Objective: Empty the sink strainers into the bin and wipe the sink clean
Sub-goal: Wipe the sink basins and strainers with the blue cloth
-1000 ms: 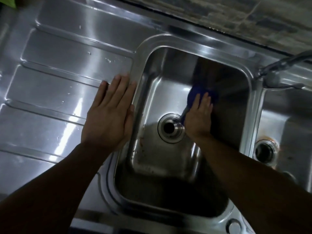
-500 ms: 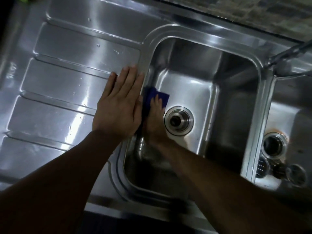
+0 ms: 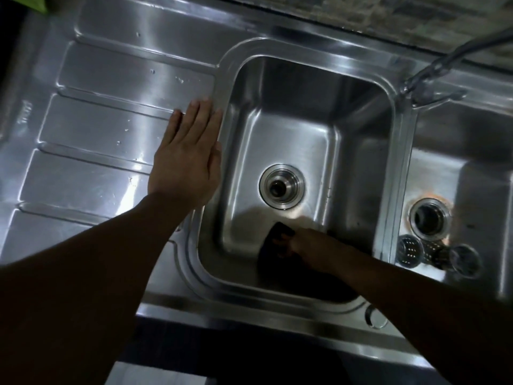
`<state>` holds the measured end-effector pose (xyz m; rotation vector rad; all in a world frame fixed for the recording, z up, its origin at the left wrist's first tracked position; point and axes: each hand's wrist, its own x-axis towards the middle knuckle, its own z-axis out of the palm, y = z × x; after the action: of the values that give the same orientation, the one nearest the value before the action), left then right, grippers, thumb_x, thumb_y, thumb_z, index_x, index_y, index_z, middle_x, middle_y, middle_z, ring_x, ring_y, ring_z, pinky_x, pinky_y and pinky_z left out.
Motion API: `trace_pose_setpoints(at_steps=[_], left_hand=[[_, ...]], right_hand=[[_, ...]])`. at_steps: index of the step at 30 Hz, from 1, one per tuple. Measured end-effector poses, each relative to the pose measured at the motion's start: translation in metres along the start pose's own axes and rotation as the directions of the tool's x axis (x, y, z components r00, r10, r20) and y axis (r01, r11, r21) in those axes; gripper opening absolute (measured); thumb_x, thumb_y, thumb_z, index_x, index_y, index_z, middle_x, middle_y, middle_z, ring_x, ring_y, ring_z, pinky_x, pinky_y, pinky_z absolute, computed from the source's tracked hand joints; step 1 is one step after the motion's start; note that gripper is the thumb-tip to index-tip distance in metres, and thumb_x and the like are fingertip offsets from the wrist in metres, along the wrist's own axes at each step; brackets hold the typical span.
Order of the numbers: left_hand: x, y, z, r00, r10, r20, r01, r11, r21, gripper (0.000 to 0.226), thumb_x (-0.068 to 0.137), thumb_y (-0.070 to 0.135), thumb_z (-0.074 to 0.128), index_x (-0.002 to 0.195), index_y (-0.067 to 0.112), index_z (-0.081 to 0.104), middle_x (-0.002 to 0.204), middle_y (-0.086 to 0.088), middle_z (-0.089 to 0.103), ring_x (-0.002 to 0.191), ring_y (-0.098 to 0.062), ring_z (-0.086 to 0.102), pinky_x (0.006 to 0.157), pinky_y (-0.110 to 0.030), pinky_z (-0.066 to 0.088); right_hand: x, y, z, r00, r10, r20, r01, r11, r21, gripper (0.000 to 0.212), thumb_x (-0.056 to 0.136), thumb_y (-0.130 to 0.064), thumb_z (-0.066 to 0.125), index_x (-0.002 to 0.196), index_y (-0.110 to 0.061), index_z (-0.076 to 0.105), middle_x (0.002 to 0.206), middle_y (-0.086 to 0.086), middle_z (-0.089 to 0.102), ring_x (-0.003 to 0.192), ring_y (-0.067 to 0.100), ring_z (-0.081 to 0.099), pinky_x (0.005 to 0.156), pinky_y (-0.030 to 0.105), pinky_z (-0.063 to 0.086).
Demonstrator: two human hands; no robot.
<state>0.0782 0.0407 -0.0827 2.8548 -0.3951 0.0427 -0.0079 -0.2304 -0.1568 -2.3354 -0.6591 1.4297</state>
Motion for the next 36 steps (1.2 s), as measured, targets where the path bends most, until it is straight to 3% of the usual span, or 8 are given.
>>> trace_pose_setpoints(at_steps=[2, 6, 8, 13, 19, 24, 31, 36], left_hand=[[0.000, 0.000, 0.001, 1.000, 0.000, -0.005, 0.000, 1.000, 0.007, 0.056, 0.104, 0.026, 0.029, 0.157, 0.008, 0.027, 0.166, -0.014, 0.023, 0.156, -0.027, 0.015, 0.127, -0.049, 0.013], [0.000, 0.000, 0.003, 1.000, -0.004, -0.007, 0.005, 1.000, 0.020, 0.057, 0.104, 0.026, 0.028, 0.158, 0.009, 0.025, 0.166, -0.012, 0.021, 0.156, -0.025, 0.013, 0.127, -0.048, 0.013], [0.001, -0.001, 0.004, 1.000, -0.006, -0.005, 0.006, 1.000, 0.027, 0.057, 0.104, 0.027, 0.027, 0.158, 0.009, 0.025, 0.166, -0.012, 0.021, 0.156, -0.025, 0.013, 0.127, -0.048, 0.013], [0.001, -0.002, 0.005, 1.000, -0.002, 0.000, 0.002, 1.000, 0.025, 0.057, 0.104, 0.027, 0.027, 0.157, 0.007, 0.027, 0.166, -0.013, 0.021, 0.156, -0.025, 0.013, 0.126, -0.049, 0.014], [0.001, -0.005, 0.006, 1.000, 0.012, -0.009, -0.013, 1.000, -0.026, 0.057, 0.105, 0.031, 0.025, 0.157, 0.009, 0.028, 0.166, -0.012, 0.021, 0.156, -0.024, 0.013, 0.127, -0.048, 0.012], [0.000, -0.005, 0.004, 1.000, 0.013, 0.011, -0.013, 1.000, -0.008, 0.058, 0.104, 0.031, 0.024, 0.157, 0.009, 0.026, 0.166, -0.013, 0.020, 0.156, -0.025, 0.011, 0.127, -0.048, 0.011], [0.001, -0.001, -0.001, 1.000, 0.021, -0.003, -0.021, 1.000, -0.018, 0.056, 0.104, 0.027, 0.028, 0.155, 0.004, 0.030, 0.164, -0.017, 0.023, 0.155, -0.029, 0.015, 0.126, -0.052, 0.014], [0.000, -0.005, 0.004, 0.999, 0.032, -0.042, -0.032, 0.999, -0.007, 0.055, 0.105, 0.026, 0.029, 0.155, 0.005, 0.031, 0.164, -0.016, 0.025, 0.155, -0.029, 0.017, 0.126, -0.051, 0.016]], right_hand=[[-0.002, -0.008, -0.004, 0.997, -0.069, 0.033, 0.076, 0.946, -0.314, 0.041, 0.107, -0.025, 0.037, 0.144, -0.010, 0.047, 0.146, 0.013, 0.050, 0.130, 0.028, 0.051, 0.102, 0.029, 0.037], [0.010, -0.013, -0.003, 0.942, -0.318, 0.108, 0.335, 0.886, -0.319, 0.048, 0.108, -0.015, 0.036, 0.155, -0.017, 0.027, 0.166, 0.002, 0.012, 0.152, 0.015, 0.014, 0.123, 0.029, 0.012], [0.024, -0.024, 0.002, 0.963, -0.269, 0.010, 0.269, 0.957, -0.109, 0.051, 0.105, -0.015, 0.044, 0.154, -0.021, 0.032, 0.165, -0.005, 0.013, 0.149, 0.006, 0.016, 0.120, 0.030, 0.024], [0.087, -0.044, -0.008, 0.896, -0.007, -0.443, 0.021, 0.999, 0.026, 0.051, 0.100, -0.015, 0.037, 0.148, 0.000, 0.036, 0.154, 0.029, 0.031, 0.143, 0.044, 0.032, 0.117, 0.049, 0.031], [0.133, 0.007, -0.093, 0.713, 0.257, -0.653, -0.374, 0.927, -0.044, 0.062, 0.097, -0.011, 0.019, 0.154, 0.004, 0.000, 0.158, 0.035, -0.004, 0.148, 0.049, -0.002, 0.123, 0.054, 0.002], [0.080, 0.062, -0.096, 0.607, 0.553, -0.570, -0.625, 0.776, 0.087, 0.057, 0.103, -0.013, 0.029, 0.153, 0.008, 0.010, 0.158, 0.036, 0.007, 0.149, 0.047, 0.009, 0.121, 0.055, 0.007], [0.046, 0.006, 0.008, 0.707, 0.695, -0.136, -0.670, 0.718, 0.188, 0.046, 0.103, -0.025, 0.035, 0.145, -0.010, 0.044, 0.159, 0.020, 0.024, 0.149, 0.040, 0.012, 0.119, 0.057, 0.011], [0.038, -0.025, 0.048, 0.609, 0.787, -0.095, -0.756, 0.612, 0.233, 0.051, 0.103, -0.013, 0.029, 0.151, 0.005, 0.026, 0.159, 0.033, 0.007, 0.149, 0.046, 0.004, 0.119, 0.058, 0.007]])
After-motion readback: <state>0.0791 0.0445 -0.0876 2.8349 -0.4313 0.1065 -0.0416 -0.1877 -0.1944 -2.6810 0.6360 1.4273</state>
